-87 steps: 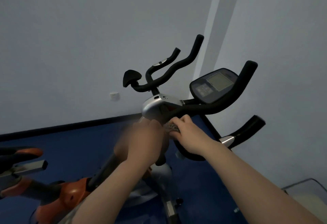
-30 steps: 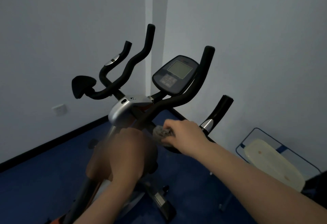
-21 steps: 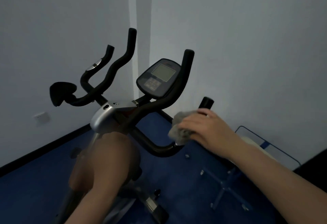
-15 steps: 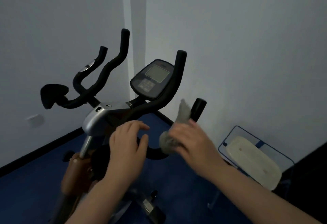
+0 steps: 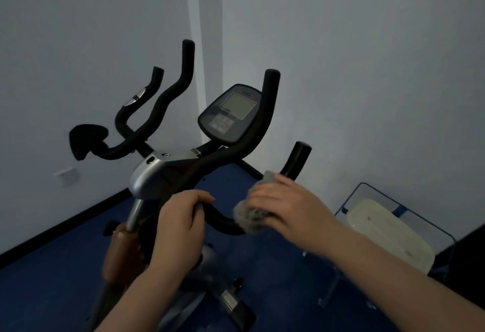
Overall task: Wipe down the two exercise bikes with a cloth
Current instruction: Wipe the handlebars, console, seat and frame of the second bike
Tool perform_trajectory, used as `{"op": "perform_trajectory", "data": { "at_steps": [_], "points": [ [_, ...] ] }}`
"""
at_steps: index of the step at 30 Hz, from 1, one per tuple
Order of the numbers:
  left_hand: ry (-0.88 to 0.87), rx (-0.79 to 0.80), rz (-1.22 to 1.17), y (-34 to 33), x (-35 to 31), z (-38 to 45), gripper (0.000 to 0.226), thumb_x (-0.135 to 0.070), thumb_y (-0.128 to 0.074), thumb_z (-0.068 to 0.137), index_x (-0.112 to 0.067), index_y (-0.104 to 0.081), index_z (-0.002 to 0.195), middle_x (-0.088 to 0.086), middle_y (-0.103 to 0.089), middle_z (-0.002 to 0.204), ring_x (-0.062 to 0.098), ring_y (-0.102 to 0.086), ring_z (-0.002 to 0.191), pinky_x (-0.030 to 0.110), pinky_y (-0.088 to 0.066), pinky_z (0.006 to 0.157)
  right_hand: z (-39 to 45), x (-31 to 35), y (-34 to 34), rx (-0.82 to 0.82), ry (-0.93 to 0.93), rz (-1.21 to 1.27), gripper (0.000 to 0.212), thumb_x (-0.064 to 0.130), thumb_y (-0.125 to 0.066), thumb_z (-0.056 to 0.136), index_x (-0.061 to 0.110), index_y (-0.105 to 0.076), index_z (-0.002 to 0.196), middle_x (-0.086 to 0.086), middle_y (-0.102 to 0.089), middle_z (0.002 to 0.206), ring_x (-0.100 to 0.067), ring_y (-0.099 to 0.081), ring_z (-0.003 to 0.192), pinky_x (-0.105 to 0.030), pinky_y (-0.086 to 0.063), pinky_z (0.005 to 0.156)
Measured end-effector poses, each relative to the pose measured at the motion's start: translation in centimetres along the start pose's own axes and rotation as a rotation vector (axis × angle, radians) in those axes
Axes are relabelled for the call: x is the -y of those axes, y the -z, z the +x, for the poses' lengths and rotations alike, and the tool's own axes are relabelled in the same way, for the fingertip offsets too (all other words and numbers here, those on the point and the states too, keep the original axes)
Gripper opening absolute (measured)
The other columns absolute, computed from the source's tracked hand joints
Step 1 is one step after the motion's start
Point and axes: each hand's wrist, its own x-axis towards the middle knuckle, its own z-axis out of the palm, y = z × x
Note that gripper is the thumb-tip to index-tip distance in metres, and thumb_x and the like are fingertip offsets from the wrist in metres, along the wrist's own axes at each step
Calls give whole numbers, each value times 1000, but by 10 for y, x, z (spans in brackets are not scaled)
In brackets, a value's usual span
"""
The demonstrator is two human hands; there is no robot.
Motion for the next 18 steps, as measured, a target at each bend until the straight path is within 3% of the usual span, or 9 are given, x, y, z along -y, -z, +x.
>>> {"op": "perform_trajectory", "data": {
  "at_steps": [2, 5, 7, 11, 15, 18],
  "points": [
    [-53, -56, 11, 3, 6, -4, 42, 6, -51, 89, -34, -64, 91, -21, -62, 100, -5, -54, 101, 21, -41, 90, -4, -9, 11, -68, -80, 86, 38, 17, -75, 83, 16, -69, 121, 2, -65, 127, -13, -55, 123, -36, -28, 115],
    [-72, -131, 19, 4, 8, -7, 45, 9, -52, 85, -35, -62, 89, -28, -59, 97, -5, -55, 98, 25, -43, 88, 7, 16, 0, -59, -74, 24, 35, 20, -75, 79, 18, -72, 113, 4, -71, 114, -15, -63, 110, -35, -36, 109],
    [-86, -147, 19, 4, 7, -6, 40, 3, -50, 84, -35, -62, 89, -29, -57, 94, -6, -54, 97, 28, -45, 87, 27, 37, -16, 62, -43, 13, 32, 27, -66, 88, 24, -68, 120, 7, -70, 110, -16, -61, 103, -34, -46, 102],
    [-65, -136, 53, 10, 13, -10, 22, -13, -53, 85, -31, -63, 92, -20, -62, 95, 1, -56, 95, 35, -47, 89, 49, 34, -14, 263, -78, 115, 40, 40, -54, 95, 40, -53, 135, 11, -67, 118, -11, -59, 106, -31, -46, 89],
    [8, -193, 152, 17, 29, -22, 11, -38, -53, 90, -35, -60, 99, -21, -58, 105, 2, -51, 104, 27, -34, 94, 53, 35, -16, 284, -92, -23, 36, 50, -52, 93, 42, -56, 128, 10, -70, 104, -14, -63, 96, -28, -43, 70],
    [123, -284, 26, 12, 35, -26, 12, -37, -56, 92, -34, -58, 103, -19, -55, 106, -2, -46, 104, 15, -31, 91, 73, 48, -37, 225, -188, -34, 35, 54, -47, 95, 33, -58, 121, 3, -69, 100, -21, -63, 93, -30, -41, 65]
  ]
}}
